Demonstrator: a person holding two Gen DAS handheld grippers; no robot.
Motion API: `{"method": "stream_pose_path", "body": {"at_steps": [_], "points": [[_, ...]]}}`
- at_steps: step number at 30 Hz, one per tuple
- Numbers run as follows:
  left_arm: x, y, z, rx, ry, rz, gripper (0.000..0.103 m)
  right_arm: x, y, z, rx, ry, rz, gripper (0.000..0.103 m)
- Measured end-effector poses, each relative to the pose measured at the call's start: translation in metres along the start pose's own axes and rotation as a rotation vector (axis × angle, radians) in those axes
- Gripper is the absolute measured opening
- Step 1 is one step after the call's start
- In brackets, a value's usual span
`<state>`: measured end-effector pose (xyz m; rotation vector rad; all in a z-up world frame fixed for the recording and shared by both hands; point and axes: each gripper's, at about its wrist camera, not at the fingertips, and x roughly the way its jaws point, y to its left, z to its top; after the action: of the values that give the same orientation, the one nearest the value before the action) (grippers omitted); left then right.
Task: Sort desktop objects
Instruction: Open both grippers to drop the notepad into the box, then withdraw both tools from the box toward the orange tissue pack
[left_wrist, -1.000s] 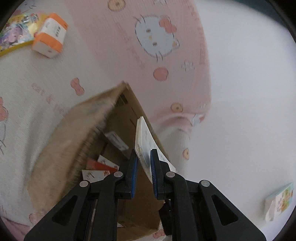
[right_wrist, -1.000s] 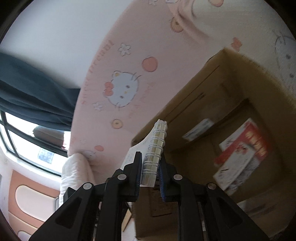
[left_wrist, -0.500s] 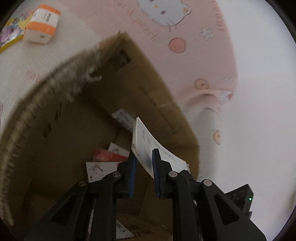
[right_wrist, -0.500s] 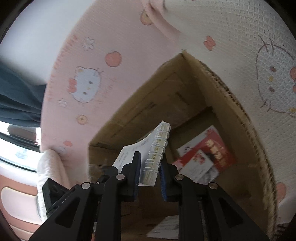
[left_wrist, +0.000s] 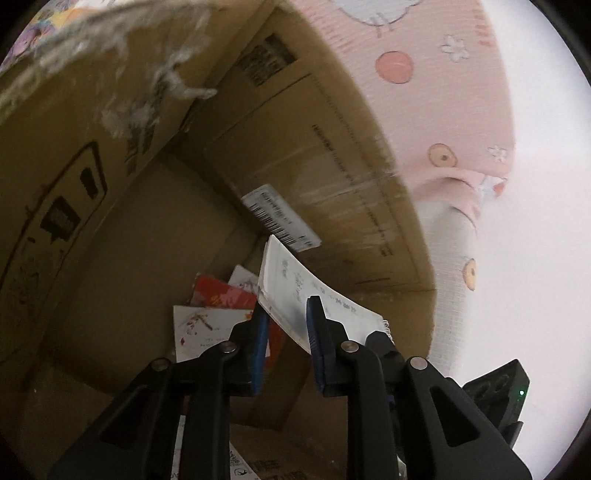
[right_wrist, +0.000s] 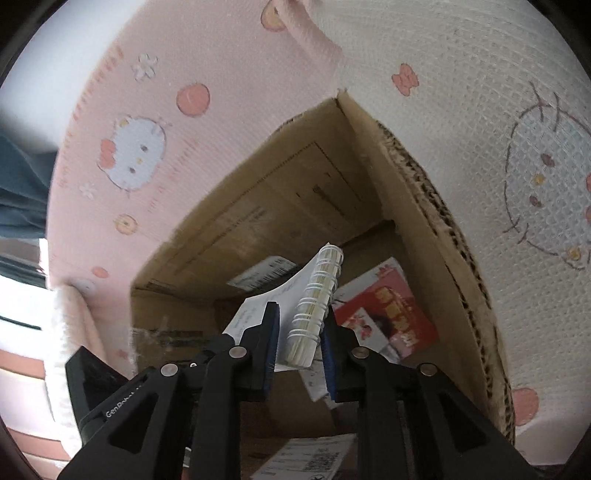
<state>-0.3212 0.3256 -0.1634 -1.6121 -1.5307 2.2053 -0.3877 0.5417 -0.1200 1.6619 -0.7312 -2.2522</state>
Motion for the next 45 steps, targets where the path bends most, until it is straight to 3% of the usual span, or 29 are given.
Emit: {"method": "stream_pose_path", "body": {"at_steps": [3,5,7,9,11,18,25,32,45], "points": [[0.005,0.002,0.000,-0.016,0.027,0.021,0.025,0.003,0.003,-0.001,-0.026,0.010,-0.039,0.021],[0.007,0.001,-0.001,-0.009,0.040,0.045,0.032,0.007,0.005,-0.002,-0.047,0.039,-0.068,0.032],[0.012,0.000,-0.002,0.000,0.082,0.089,0.042,0.019,0.013,-0.003,-0.092,0.127,-0.099,0.066],[0.016,0.006,-0.005,-0.037,0.121,0.111,0.057,0.019,0.018,-0.002,-0.087,0.136,-0.135,0.070],[0.015,0.013,-0.006,-0.088,0.128,0.097,0.066,0.020,0.022,-0.001,-0.082,0.146,-0.170,0.072],[0.003,-0.003,0.005,-0.095,0.137,0.048,0.067,0.004,0.035,0.006,-0.026,0.130,-0.216,0.085],[-0.052,0.001,0.012,-0.105,0.090,-0.013,0.067,-0.032,0.063,0.003,-0.007,0.075,-0.260,0.086],[-0.101,0.011,0.023,-0.121,0.049,-0.075,0.067,-0.054,0.128,-0.010,-0.076,0.036,-0.281,0.088],[-0.166,0.077,0.101,-0.271,-0.097,-0.088,0.067,0.000,0.244,-0.031,-0.226,0.093,-0.287,0.091]]}}
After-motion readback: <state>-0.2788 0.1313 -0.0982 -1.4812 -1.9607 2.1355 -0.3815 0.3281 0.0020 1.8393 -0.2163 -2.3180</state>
